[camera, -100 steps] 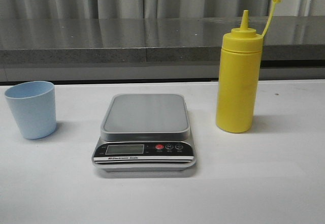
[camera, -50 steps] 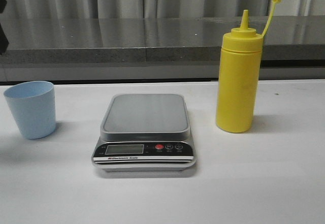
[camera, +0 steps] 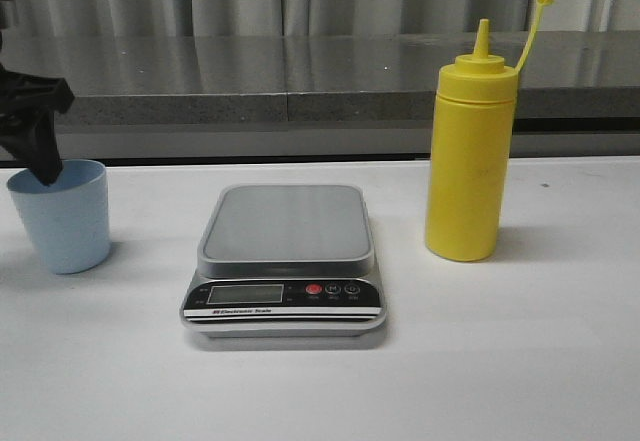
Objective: Pour seasoning into cup on scale with both arms
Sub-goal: 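Grasp the light blue cup with the left gripper and carry it over the scale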
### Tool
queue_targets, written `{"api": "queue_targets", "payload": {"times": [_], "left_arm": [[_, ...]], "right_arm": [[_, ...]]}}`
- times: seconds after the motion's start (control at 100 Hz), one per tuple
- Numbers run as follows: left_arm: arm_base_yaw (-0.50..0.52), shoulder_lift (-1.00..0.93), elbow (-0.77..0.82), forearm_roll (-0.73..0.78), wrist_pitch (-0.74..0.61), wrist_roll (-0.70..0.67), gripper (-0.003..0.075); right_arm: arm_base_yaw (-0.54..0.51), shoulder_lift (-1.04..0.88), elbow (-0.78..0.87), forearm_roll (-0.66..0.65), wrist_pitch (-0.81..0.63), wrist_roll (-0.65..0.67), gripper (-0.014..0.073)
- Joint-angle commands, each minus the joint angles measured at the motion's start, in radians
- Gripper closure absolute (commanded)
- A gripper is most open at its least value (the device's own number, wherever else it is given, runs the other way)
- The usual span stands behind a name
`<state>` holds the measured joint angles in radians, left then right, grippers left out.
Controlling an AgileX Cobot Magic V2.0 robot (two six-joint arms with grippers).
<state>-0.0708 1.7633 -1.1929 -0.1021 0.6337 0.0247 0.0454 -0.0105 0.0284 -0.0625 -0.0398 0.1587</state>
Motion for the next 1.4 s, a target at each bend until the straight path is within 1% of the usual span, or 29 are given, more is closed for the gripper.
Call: {"api": "queue_targets", "payload": {"times": [0.0, 0.13, 0.2, 0.27, 0.28, 0.29, 0.39, 0.46, 0.51, 0.72, 0.87, 1.1, 1.16, 1.27, 1.39], "left_arm": [[-0.005, -0.012, -0.034, -0.015, -0.027, 0.001, 0.0261], [-0.005, 0.022, -0.039, -0.015, -0.027, 0.001, 0.0267], [-0.005, 0.034, -0.049, -0.015, -0.023, 0.001, 0.0313], [-0.005, 0.034, -0.054, -0.021, -0.023, 0.001, 0.0402], [-0.005, 0.034, -0.055, -0.021, -0.023, 0.001, 0.0434], [-0.005, 0.034, -0.055, -0.021, -0.023, 0.001, 0.0434], [-0.005, 0.032, -0.067, -0.024, -0.016, 0.001, 0.0596], [-0.005, 0.032, -0.072, -0.024, -0.016, 0.001, 0.0689], [-0.005, 0.032, -0.079, -0.024, -0.013, 0.001, 0.0743], [-0.005, 0.028, -0.141, -0.030, 0.050, 0.001, 0.0741], [-0.049, 0.010, -0.235, -0.034, 0.086, 0.003, 0.0741], [-0.207, 0.003, -0.375, -0.034, 0.095, 0.036, 0.0741], [-0.261, 0.005, -0.392, -0.034, 0.095, 0.048, 0.0741], [-0.329, 0.013, -0.406, -0.034, 0.093, 0.059, 0.0741], [-0.386, 0.033, -0.406, -0.028, 0.089, 0.061, 0.0741]], "right_arm": [[-0.006, -0.022, -0.019, -0.005, -0.080, 0.000, 0.0652], [-0.006, -0.022, -0.019, -0.005, -0.080, 0.000, 0.0652], [-0.006, -0.022, -0.019, -0.005, -0.080, 0.000, 0.0652], [-0.006, -0.022, -0.019, -0.005, -0.080, 0.000, 0.0652], [-0.006, -0.022, -0.019, -0.005, -0.080, 0.000, 0.0652], [-0.006, -0.022, -0.019, -0.005, -0.080, 0.000, 0.0652], [-0.006, -0.022, -0.019, -0.005, -0.080, 0.000, 0.0652], [-0.006, -0.022, -0.019, -0.005, -0.080, 0.000, 0.0652], [-0.006, -0.022, -0.019, -0.005, -0.080, 0.000, 0.0652], [-0.006, -0.022, -0.019, -0.005, -0.080, 0.000, 0.0652], [-0.006, -0.022, -0.019, -0.005, -0.080, 0.000, 0.0652], [-0.006, -0.022, -0.019, -0.005, -0.080, 0.000, 0.0652], [-0.006, -0.022, -0.019, -0.005, -0.080, 0.000, 0.0652], [-0.006, -0.022, -0.019, -0.005, -0.080, 0.000, 0.0652], [-0.006, -0.022, -0.019, -0.005, -0.080, 0.000, 0.0652]]}}
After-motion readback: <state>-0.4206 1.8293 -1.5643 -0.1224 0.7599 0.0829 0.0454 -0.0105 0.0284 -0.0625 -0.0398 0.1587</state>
